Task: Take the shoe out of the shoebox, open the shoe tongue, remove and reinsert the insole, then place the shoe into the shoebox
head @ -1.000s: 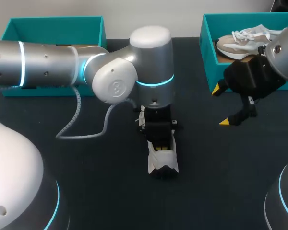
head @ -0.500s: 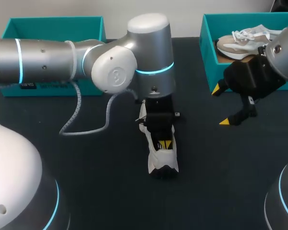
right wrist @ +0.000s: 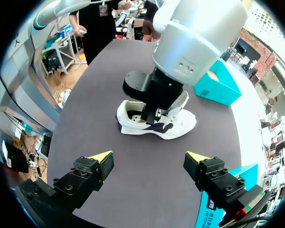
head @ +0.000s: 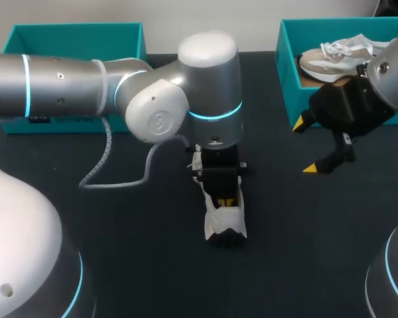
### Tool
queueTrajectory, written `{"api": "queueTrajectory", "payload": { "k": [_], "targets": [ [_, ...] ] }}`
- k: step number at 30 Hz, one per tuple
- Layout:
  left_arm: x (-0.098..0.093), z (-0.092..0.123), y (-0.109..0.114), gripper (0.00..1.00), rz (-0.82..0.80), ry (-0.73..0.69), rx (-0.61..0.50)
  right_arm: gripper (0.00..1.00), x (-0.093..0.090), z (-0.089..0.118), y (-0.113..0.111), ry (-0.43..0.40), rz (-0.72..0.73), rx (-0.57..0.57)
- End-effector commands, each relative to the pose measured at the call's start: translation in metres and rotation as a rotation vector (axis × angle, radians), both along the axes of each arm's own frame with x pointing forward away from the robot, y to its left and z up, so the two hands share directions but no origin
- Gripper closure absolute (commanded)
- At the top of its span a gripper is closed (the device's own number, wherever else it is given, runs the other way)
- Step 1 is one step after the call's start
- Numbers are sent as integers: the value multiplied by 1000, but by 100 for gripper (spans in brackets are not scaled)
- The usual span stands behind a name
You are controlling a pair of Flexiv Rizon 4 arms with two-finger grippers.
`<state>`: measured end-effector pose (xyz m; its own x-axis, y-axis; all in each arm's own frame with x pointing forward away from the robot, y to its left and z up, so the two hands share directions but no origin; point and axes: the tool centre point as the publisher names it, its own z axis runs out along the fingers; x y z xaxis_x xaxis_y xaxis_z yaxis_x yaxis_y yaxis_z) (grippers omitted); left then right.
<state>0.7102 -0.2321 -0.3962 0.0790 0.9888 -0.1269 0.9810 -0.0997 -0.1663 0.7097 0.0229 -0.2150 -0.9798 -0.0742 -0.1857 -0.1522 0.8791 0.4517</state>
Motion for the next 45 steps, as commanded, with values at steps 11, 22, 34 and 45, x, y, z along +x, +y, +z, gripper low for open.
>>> {"api": "queueTrajectory", "payload": {
  "k": [11,22,34,45],
  "targets": [
    [1,17,2,100,-4,-94,-5,0,0,-1,1,-1,-1,-1],
    [14,61,15,100,56,-391,-45,0,0,-1,1,-1,-1,-1],
    [35,47,14,62,101,-482,3,0,0,-1,1,-1,-1,-1],
    [42,39,12,0,97,-450,30,0,0,-1,1,-1,-1,-1]
  ]
}}
